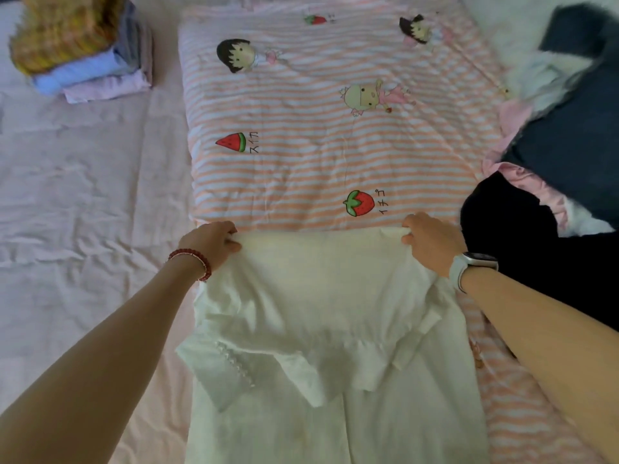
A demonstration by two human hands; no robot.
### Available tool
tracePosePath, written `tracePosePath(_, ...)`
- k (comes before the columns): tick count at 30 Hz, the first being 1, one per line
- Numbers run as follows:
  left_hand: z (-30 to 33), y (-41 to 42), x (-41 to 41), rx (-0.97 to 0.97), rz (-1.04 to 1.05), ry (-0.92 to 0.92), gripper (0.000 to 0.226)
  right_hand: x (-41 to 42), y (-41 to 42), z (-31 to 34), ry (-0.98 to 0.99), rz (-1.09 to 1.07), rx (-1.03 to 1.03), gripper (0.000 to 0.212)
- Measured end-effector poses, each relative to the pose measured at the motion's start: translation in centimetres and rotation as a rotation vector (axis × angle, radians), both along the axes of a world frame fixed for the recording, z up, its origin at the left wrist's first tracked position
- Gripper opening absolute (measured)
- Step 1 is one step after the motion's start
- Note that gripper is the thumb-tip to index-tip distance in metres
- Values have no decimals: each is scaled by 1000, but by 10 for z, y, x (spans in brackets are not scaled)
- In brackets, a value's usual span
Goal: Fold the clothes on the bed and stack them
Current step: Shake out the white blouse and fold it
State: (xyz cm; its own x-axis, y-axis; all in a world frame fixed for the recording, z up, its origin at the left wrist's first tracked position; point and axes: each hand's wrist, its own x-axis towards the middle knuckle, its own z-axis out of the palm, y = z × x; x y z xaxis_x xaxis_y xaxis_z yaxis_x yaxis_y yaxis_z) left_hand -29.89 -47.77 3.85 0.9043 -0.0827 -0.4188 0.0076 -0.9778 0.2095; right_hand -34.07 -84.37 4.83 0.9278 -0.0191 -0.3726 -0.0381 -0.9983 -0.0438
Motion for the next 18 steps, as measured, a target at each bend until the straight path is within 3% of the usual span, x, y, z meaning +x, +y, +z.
tracePosePath(5,47,-17,26,-38,4,-479,19,26,-3,34,-434,-26,-55,21)
tracePosePath(8,61,-18,7,-89,-80,-613,14,10,-2,42,-562,21,-34,15)
tracePosePath(14,42,7,-87,-101,-295,-533,20,-91,-5,32,-617,181,56,12)
tracePosePath(16,27,14,-120,-106,-427,-502,10,-127,-7,20,-564,249,73,3)
tracePosePath(18,12,18,-150,-95,-521,-469,7,-160,-6,5,-456,244,76,21)
